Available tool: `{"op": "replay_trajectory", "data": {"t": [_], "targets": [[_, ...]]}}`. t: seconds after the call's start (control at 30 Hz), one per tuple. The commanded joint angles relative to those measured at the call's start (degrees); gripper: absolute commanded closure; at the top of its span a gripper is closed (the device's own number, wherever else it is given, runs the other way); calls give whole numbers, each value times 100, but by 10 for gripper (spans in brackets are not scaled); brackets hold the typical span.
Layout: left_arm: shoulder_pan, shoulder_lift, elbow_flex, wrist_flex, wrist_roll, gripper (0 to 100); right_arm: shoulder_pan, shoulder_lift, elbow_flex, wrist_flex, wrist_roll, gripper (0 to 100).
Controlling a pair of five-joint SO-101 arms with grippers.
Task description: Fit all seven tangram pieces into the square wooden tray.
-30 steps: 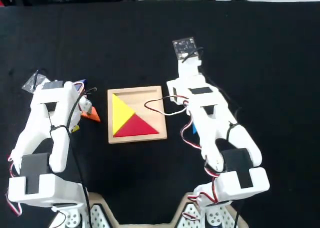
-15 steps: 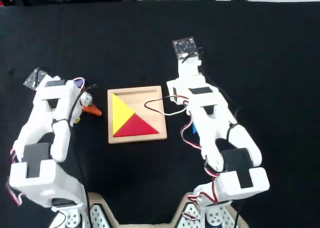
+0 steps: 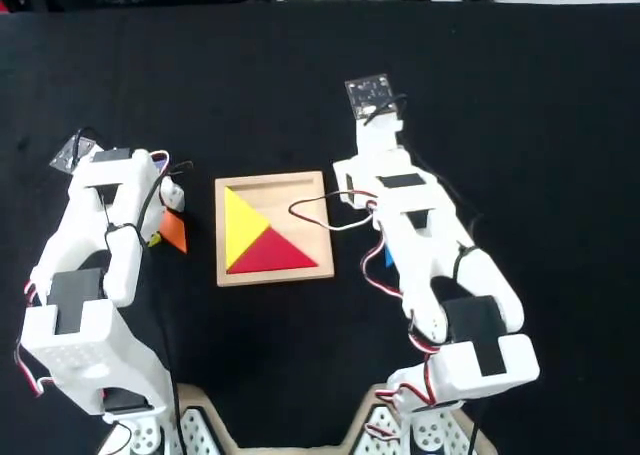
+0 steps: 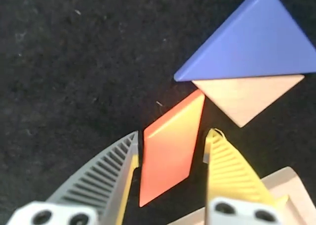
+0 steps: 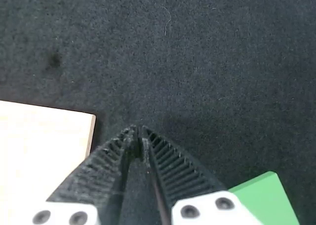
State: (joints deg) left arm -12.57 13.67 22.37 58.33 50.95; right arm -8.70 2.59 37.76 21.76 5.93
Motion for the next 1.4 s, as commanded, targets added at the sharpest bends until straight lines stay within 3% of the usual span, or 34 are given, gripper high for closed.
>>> {"op": "replay_trajectory", "data": {"t": [0.0,0.17,0.5,0.73,1.37], "targets": [[-101,-273,-268,536,0,777,70,-13,-391,-35,9,987],[-215,-835,-286,914,18,777,70,-13,-400,-35,9,987],[-312,-1670,611,844,26,777,70,-13,-400,-35,9,987],[-620,-1415,1147,-378,35,777,70,-13,-391,-26,9,987],[-374,-1310,848,-387,35,777,62,-13,-391,-26,9,987]]}}
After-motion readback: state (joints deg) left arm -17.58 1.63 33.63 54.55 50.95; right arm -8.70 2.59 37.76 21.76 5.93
